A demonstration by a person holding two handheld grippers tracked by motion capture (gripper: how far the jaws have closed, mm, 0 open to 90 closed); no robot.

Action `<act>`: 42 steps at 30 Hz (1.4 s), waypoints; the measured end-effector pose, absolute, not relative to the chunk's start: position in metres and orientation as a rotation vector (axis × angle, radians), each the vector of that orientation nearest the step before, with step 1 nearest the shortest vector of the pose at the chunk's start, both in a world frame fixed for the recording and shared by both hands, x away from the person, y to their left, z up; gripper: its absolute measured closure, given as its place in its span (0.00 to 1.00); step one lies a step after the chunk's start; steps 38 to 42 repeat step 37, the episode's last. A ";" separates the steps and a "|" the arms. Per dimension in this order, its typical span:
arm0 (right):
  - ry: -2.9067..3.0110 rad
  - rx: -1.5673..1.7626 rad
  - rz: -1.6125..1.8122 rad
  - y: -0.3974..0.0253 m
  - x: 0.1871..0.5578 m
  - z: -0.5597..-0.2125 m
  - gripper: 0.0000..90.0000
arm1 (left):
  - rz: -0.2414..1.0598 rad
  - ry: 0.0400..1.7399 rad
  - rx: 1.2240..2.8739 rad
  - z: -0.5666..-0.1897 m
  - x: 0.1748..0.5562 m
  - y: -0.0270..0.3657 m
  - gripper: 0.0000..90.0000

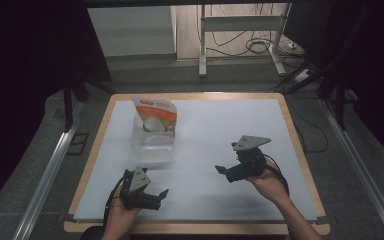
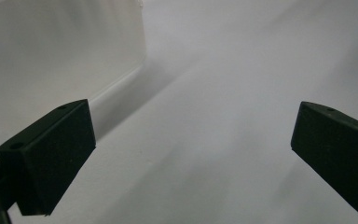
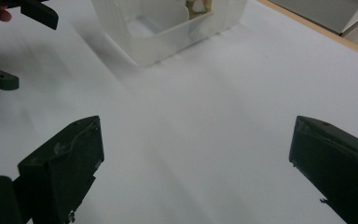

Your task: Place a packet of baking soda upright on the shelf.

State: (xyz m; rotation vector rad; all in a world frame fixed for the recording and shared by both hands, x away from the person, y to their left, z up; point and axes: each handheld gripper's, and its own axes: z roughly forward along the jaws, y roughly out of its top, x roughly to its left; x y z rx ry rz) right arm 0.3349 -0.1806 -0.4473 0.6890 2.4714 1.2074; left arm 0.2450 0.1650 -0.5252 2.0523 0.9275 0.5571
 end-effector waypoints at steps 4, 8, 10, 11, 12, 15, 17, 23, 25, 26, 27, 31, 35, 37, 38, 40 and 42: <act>2.462 0.709 1.205 -0.192 0.328 -0.451 0.03 | 0.555 0.930 2.051 -0.525 0.245 0.165 0.00; 2.438 0.726 1.209 -0.203 0.321 -0.455 0.03 | 0.555 0.929 2.051 -0.525 0.245 0.165 0.00; 2.428 0.738 1.210 -0.209 0.317 -0.457 0.03 | 0.555 0.929 2.052 -0.525 0.245 0.165 0.00; 2.422 0.746 1.214 -0.212 0.315 -0.457 0.03 | 0.555 0.929 2.052 -0.525 0.245 0.164 0.00; 2.419 0.750 1.209 -0.215 0.313 -0.458 0.03 | 0.556 0.928 2.053 -0.525 0.245 0.164 0.00; 2.405 0.765 1.203 -0.223 0.307 -0.461 0.03 | 0.555 0.929 2.053 -0.525 0.245 0.164 0.00; 2.400 0.780 1.199 -0.228 0.304 -0.464 0.03 | 0.556 0.929 2.053 -0.526 0.245 0.164 0.00; 2.389 0.816 1.185 -0.242 0.294 -0.471 0.03 | 0.557 0.932 2.054 -0.526 0.245 0.164 0.00; 2.389 0.827 1.173 -0.246 0.291 -0.474 0.03 | 0.557 0.933 2.055 -0.526 0.245 0.164 0.00; 2.388 0.830 1.166 -0.248 0.290 -0.475 0.03 | 0.556 0.933 2.055 -0.526 0.245 0.164 0.00; 2.388 0.834 1.162 -0.250 0.288 -0.477 0.03 | 0.556 0.933 2.056 -0.526 0.245 0.165 0.00; 2.407 0.863 1.135 -0.255 0.284 -0.484 0.03 | 0.557 0.933 2.055 -0.526 0.245 0.165 0.00; 2.413 0.878 1.107 -0.259 0.285 -0.489 0.03 | 0.554 0.932 2.055 -0.526 0.245 0.165 0.00; 2.414 0.889 1.114 -0.261 0.287 -0.489 0.03 | 0.553 0.932 2.055 -0.526 0.245 0.165 0.00; 2.414 0.889 1.114 -0.261 0.287 -0.489 0.03 | 0.553 0.932 2.055 -0.526 0.245 0.165 0.00; 2.414 0.889 1.114 -0.261 0.287 -0.489 0.03 | 0.553 0.932 2.055 -0.526 0.245 0.165 0.00; 2.414 0.889 1.114 -0.261 0.287 -0.489 0.03 | 0.553 0.932 2.055 -0.526 0.245 0.165 0.00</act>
